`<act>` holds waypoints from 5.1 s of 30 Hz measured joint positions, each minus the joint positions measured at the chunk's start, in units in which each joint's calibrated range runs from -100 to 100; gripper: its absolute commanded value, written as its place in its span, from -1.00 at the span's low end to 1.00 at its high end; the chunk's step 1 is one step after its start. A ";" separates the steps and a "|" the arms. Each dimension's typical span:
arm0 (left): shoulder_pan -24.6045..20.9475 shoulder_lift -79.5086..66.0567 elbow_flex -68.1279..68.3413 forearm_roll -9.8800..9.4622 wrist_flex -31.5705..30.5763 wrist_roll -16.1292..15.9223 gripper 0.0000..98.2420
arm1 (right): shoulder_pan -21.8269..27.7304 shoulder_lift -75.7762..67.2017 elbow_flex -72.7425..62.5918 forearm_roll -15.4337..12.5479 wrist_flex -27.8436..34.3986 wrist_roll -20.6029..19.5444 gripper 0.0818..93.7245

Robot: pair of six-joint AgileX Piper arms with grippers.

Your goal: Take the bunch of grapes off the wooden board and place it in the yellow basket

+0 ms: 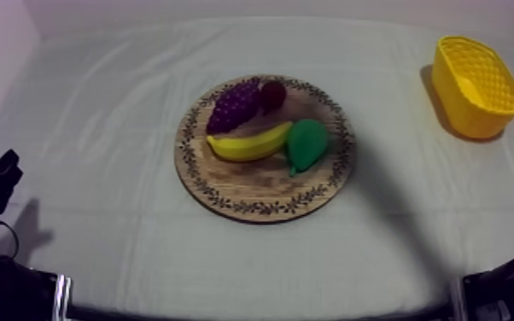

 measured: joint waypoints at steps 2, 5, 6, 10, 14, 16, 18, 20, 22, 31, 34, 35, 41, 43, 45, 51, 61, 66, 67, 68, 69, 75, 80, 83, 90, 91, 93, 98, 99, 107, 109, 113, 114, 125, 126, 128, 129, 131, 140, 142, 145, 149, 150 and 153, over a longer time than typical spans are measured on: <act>0.00 0.00 0.00 0.00 0.00 0.00 -1.00 | -0.96 2.36 0.29 0.18 -1.11 0.93 -0.90; 0.00 0.00 0.00 0.00 0.00 0.00 -1.00 | -2.37 5.74 0.86 0.26 -2.85 1.98 -0.89; 0.00 0.00 0.00 0.00 0.00 0.00 -1.00 | -2.76 6.61 0.93 0.32 -3.21 2.21 -0.89; 0.00 0.00 0.00 0.00 0.00 0.00 -1.00 | -4.22 10.93 0.57 1.00 -5.64 2.96 -0.87; 0.00 0.00 0.00 0.00 0.00 0.00 -1.00 | -5.28 15.57 -1.23 1.58 -7.07 3.39 -0.80; 0.00 0.00 0.00 0.00 0.00 0.00 -1.00 | -5.42 17.90 -1.74 1.79 -7.97 3.84 -0.73; 0.00 0.00 0.00 0.00 0.00 0.00 -1.00 | -5.47 19.92 -2.16 2.36 -9.04 4.19 -0.60; 0.00 0.00 0.00 0.00 0.00 0.00 -1.00 | -5.47 21.53 -2.54 2.82 -10.15 4.19 -0.34; 0.00 0.00 0.00 0.00 0.00 0.00 -1.00 | -5.39 22.79 -2.68 3.13 -11.07 4.16 0.07; 0.00 0.00 0.00 0.00 0.00 0.00 -1.00 | -6.79 29.49 -7.30 7.80 -12.19 1.46 0.93; 0.00 0.00 0.00 0.00 0.00 0.00 -1.00 | -6.95 31.71 -8.62 8.77 -12.27 1.57 0.96; 0.00 0.00 0.00 0.00 0.00 0.00 -1.00 | -6.95 32.35 -8.82 8.85 -12.27 1.65 0.96; 0.00 0.00 0.00 0.00 0.00 0.00 -1.00 | -7.42 36.70 -10.91 9.18 -12.24 1.62 0.97; 0.00 0.00 0.00 0.00 0.00 0.00 -1.00 | -7.50 38.35 -11.51 9.71 -12.33 1.62 0.97; 0.00 0.00 0.00 0.00 0.00 0.00 -1.00 | -7.65 39.80 -12.13 9.71 -12.33 1.66 0.97; 0.00 0.00 0.00 0.00 0.00 0.00 -1.00 | -8.06 44.09 -15.99 10.43 -12.43 1.35 0.97; 0.00 0.00 0.00 0.00 0.00 0.00 -1.00 | -9.16 51.22 -20.45 12.20 -13.13 0.57 0.97; 0.00 0.00 0.00 0.00 0.00 0.00 -1.00 | -9.24 55.91 -24.72 13.39 -13.25 -0.47 0.95; 0.00 0.00 0.00 0.00 0.00 0.00 -1.00 | -9.24 56.80 -25.70 13.50 -13.13 -0.59 0.93; 0.00 0.00 0.00 0.00 0.00 0.00 -1.00 | -9.20 57.57 -26.69 13.50 -13.13 -0.59 0.88; 0.00 0.00 0.00 0.00 0.00 0.00 -1.00 | -9.12 58.22 -27.57 13.50 -13.06 -0.50 0.81; 0.00 0.00 0.00 0.00 0.00 0.00 -1.00 | -7.61 58.48 -28.76 11.07 -12.51 2.12 0.25; 0.00 0.00 0.00 0.00 0.00 0.00 -1.00 | -6.98 56.81 -26.94 9.60 -12.00 3.92 -0.03; 0.00 0.00 0.00 0.00 0.00 0.00 -1.00 | -6.95 55.53 -25.35 9.20 -12.00 4.11 -0.07; 0.00 0.00 0.00 0.00 0.00 0.00 -1.00 | -6.95 48.87 -18.37 8.48 -12.29 4.34 -0.06; 0.00 0.00 0.00 0.00 0.00 0.00 -1.00 | -6.95 47.35 -16.95 8.33 -12.38 4.37 -0.06; 0.00 0.00 0.00 0.00 0.00 0.00 -1.00 | -6.82 44.35 -14.33 7.88 -12.31 4.43 -0.06; 0.00 0.00 0.00 0.00 0.00 0.00 -1.00 | -5.85 35.08 -7.49 7.22 -11.73 3.70 -0.06; 0.00 0.00 0.00 0.00 0.00 0.00 -1.00 | -5.52 33.01 -6.26 6.97 -11.49 3.29 -0.05; 0.00 0.00 0.00 0.00 0.00 0.00 -1.00 | -1.13 18.54 -0.82 6.75 -9.93 -1.96 -0.02; 0.00 0.00 0.00 0.00 0.00 0.00 -1.00 | 0.37 15.63 -0.44 6.84 -9.82 -3.59 -0.02; 0.00 0.00 0.00 0.00 0.00 0.00 -1.00 | 4.23 11.96 -0.05 7.33 -10.06 -6.64 -0.01; 0.00 0.00 0.00 0.00 0.00 0.00 -1.00 | 5.05 11.53 0.20 7.47 -10.13 -7.28 -0.01; 0.00 0.00 0.00 0.00 0.00 0.00 -1.00 | 16.71 12.39 6.25 9.71 -18.95 -13.59 -0.01; 0.00 0.00 0.00 0.00 0.00 0.00 -1.00 | 17.73 12.98 6.52 9.78 -19.42 -14.01 -0.01; 0.00 0.00 0.00 0.00 0.00 0.00 -1.00 | 19.50 14.21 6.58 10.13 -20.76 -14.73 0.00; 0.00 0.00 0.00 0.00 0.00 0.00 -1.00 | 20.46 14.95 6.38 10.20 -21.20 -15.07 0.00; 0.00 0.00 0.00 0.00 0.00 0.00 -1.00 | 22.11 16.46 6.09 10.33 -21.53 -15.78 0.00; 0.00 0.00 0.00 0.00 0.00 0.00 -1.00 | 26.92 19.79 10.96 13.44 -26.92 -18.93 0.45; 0.00 0.00 0.00 0.00 0.00 0.00 -1.00 | 27.01 20.55 12.25 14.41 -28.07 -20.04 0.64; 0.00 0.00 0.00 0.00 0.00 0.00 -1.00 | 27.33 21.30 12.91 15.15 -27.69 -21.50 0.84; 0.00 0.00 0.00 0.00 0.00 0.00 -1.00 | 27.78 20.09 13.28 15.81 -26.40 -22.59 0.92; 0.00 0.00 0.00 0.00 0.00 0.00 -1.00 | 27.97 19.25 13.77 15.81 -25.82 -22.60 0.91; 0.00 0.00 0.00 0.00 0.00 0.00 -1.00 | 28.46 15.77 16.03 14.53 -24.53 -21.80 0.82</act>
